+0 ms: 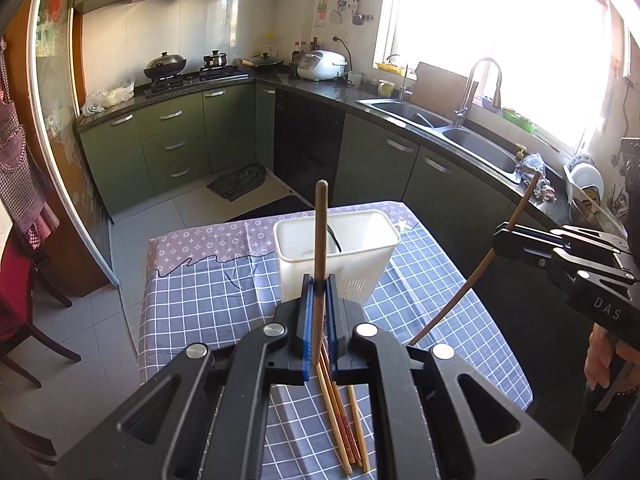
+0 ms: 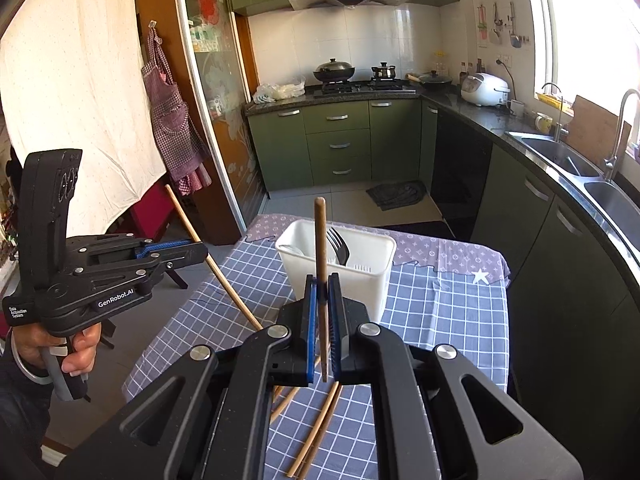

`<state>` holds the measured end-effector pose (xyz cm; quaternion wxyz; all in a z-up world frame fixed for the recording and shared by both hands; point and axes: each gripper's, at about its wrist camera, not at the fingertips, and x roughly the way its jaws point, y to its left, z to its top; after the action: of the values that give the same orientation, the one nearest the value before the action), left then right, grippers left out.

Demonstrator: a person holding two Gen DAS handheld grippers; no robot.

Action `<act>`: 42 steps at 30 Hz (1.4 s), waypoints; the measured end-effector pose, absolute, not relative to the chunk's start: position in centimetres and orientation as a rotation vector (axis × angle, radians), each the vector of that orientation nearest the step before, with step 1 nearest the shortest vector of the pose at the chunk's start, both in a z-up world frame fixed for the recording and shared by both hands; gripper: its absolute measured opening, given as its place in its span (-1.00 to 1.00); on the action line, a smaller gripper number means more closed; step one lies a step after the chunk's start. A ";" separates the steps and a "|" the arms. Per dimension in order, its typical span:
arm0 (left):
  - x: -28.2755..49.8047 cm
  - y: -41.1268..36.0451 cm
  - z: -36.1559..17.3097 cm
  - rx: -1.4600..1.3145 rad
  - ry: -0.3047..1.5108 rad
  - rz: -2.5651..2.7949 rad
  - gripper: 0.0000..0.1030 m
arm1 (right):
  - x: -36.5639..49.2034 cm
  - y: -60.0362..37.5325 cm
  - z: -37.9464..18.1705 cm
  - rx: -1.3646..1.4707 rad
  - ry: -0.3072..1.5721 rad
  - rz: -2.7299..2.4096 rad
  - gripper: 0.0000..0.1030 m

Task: Organize utensils
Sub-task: 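Drop both chopsticks into the white caddy, opening the left and right grippers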

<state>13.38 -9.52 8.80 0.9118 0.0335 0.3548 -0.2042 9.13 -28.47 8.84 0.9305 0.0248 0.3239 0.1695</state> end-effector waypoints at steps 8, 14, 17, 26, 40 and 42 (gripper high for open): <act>13.6 -9.4 16.2 0.053 0.617 -0.420 -0.88 | 11.7 -29.4 15.2 0.099 0.606 0.355 -0.87; 15.2 -10.3 20.2 0.045 0.523 -0.390 -0.88 | 15.7 -30.8 18.4 0.151 0.563 0.315 -0.87; 17.0 -11.0 20.7 0.043 0.495 -0.367 -0.88 | 18.0 -31.0 18.7 0.159 0.557 0.292 -0.87; 23.0 -13.0 15.8 0.048 0.560 -0.326 -0.88 | 23.1 -30.5 13.6 0.144 0.622 0.253 -0.87; 25.2 -14.0 8.7 0.068 0.745 -0.347 -0.88 | 24.1 -28.8 7.1 0.109 0.722 0.262 -0.86; 24.9 -13.9 9.2 0.070 0.736 -0.352 -0.87 | 23.0 -28.8 7.8 0.111 0.703 0.275 -0.84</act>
<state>24.85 -13.85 9.19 0.9173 0.0340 0.3579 -0.1712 22.96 -28.85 7.79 0.9281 0.0542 0.3431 0.1341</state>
